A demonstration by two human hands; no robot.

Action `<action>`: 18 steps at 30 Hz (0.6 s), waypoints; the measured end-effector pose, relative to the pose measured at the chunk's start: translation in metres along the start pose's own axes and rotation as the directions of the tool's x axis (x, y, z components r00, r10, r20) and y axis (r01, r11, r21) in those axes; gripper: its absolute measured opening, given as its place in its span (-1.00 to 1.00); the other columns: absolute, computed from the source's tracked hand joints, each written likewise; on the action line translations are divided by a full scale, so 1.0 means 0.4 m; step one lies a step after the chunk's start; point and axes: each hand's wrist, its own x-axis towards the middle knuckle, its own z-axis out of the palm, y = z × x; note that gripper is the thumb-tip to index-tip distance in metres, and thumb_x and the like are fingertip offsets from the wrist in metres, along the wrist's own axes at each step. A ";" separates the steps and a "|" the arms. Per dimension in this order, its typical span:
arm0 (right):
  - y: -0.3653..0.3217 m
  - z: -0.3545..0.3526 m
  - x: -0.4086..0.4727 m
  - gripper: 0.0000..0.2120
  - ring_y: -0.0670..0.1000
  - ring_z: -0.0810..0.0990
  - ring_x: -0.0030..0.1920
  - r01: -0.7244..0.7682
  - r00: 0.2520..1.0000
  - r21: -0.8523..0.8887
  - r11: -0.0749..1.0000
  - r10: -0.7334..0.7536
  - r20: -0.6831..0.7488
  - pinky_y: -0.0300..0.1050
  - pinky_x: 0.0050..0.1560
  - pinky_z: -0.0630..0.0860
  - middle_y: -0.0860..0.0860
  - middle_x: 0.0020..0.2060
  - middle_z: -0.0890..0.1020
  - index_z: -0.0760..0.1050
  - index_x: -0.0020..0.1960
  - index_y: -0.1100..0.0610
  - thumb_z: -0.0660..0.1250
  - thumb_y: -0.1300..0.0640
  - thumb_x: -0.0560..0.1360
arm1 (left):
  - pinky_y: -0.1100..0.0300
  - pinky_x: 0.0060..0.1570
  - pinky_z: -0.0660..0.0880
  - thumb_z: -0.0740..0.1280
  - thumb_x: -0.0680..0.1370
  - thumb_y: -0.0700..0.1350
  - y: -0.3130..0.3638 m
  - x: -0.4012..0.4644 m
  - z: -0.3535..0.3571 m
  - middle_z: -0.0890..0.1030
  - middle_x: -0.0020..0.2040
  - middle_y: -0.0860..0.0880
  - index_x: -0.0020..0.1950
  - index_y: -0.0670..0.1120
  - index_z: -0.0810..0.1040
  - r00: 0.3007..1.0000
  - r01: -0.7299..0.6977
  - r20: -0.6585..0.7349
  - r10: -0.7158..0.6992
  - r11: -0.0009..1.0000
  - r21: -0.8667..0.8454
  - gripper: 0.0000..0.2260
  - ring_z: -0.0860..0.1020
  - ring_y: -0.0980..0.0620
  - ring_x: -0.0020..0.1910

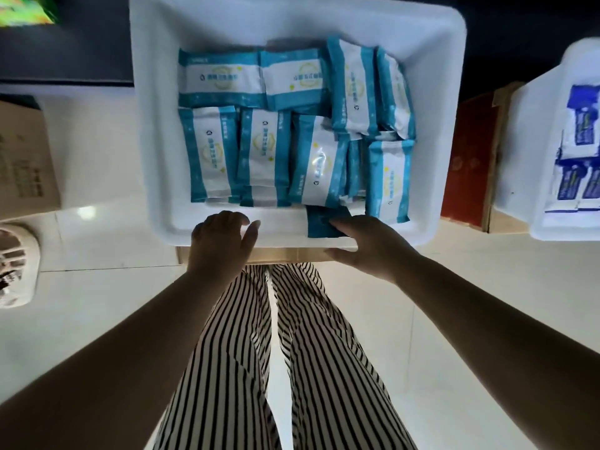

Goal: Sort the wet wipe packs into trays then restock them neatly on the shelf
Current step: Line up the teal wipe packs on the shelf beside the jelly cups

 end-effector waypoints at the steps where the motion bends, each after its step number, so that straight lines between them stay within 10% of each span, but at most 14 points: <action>1: 0.004 0.002 -0.004 -0.55 0.06 0.44 0.26 0.015 0.999 -0.027 1.000 -0.016 -0.043 -0.15 0.18 0.35 0.07 0.27 0.51 0.39 0.37 0.08 0.22 -0.08 0.54 | -0.01 -0.01 0.44 0.04 0.55 0.14 0.003 0.003 -0.005 0.63 -0.05 -0.23 -0.01 -0.24 0.60 0.999 0.042 0.008 -0.041 0.999 -0.026 -0.49 0.58 -0.22 -0.02; 9: 0.007 -0.044 -0.066 -0.72 0.05 0.57 0.07 0.018 0.953 0.338 0.941 0.086 -0.289 -0.18 0.05 0.37 0.12 0.03 0.65 0.60 0.10 0.20 0.22 0.06 0.57 | 0.13 0.11 0.33 0.03 0.62 0.08 0.036 0.002 -0.094 0.54 0.22 -0.18 0.22 -0.21 0.47 0.970 0.211 0.166 -0.178 0.956 -0.204 -0.57 0.47 -0.14 0.20; 12: -0.003 -0.062 -0.053 -0.66 -0.07 0.47 0.21 0.005 0.980 0.313 0.950 0.057 -0.188 -0.40 0.02 0.23 0.01 0.24 0.55 0.50 0.27 0.11 0.26 0.00 0.54 | 0.16 0.09 0.31 0.02 0.61 0.12 0.049 -0.006 -0.121 0.54 0.22 -0.15 0.22 -0.18 0.46 0.960 0.233 0.199 -0.194 0.953 -0.196 -0.56 0.47 -0.12 0.20; 18: 0.007 -0.036 0.029 -0.62 0.06 0.43 0.28 -0.039 0.999 0.090 0.995 0.035 0.037 -0.22 0.20 0.28 0.07 0.29 0.50 0.42 0.35 0.10 0.19 0.00 0.58 | 0.13 0.13 0.34 0.07 0.61 0.11 0.042 -0.017 -0.094 0.56 0.17 -0.13 0.18 -0.17 0.51 0.972 0.150 0.196 -0.131 0.986 -0.080 -0.58 0.48 -0.09 0.18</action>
